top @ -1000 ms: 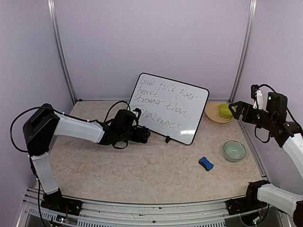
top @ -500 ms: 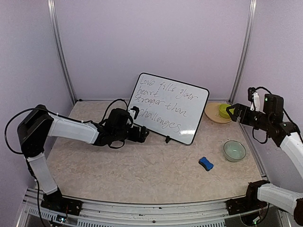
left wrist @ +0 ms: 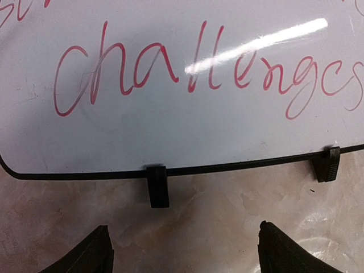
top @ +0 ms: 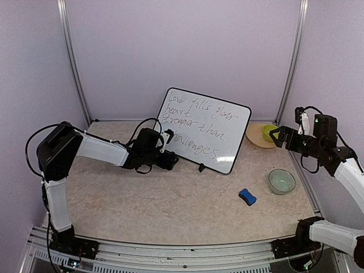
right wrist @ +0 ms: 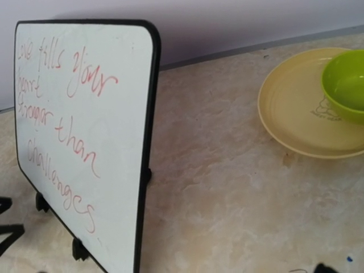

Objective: Erase the whiteboard

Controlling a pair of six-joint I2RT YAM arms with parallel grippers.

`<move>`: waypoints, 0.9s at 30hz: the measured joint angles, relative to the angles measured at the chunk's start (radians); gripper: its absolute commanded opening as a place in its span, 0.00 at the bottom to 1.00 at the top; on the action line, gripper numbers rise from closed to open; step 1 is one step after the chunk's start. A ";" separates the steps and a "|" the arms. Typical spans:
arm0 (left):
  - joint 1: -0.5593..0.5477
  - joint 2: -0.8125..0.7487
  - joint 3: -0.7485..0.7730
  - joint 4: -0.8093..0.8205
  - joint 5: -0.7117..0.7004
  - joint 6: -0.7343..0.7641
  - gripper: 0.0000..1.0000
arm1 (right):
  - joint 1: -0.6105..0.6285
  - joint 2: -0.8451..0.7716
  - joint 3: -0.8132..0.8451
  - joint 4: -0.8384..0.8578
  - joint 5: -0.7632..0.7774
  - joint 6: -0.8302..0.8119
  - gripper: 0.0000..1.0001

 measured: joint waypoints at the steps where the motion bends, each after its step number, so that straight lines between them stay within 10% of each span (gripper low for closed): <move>1: 0.008 0.013 0.014 0.000 0.008 0.009 0.77 | 0.002 0.001 -0.002 0.002 -0.001 0.002 1.00; 17: 0.053 0.210 0.188 -0.024 0.072 0.040 0.49 | 0.006 0.003 -0.013 0.010 -0.001 0.003 1.00; 27: 0.053 0.246 0.224 -0.037 0.051 0.031 0.12 | 0.006 0.009 -0.013 0.010 -0.002 0.003 1.00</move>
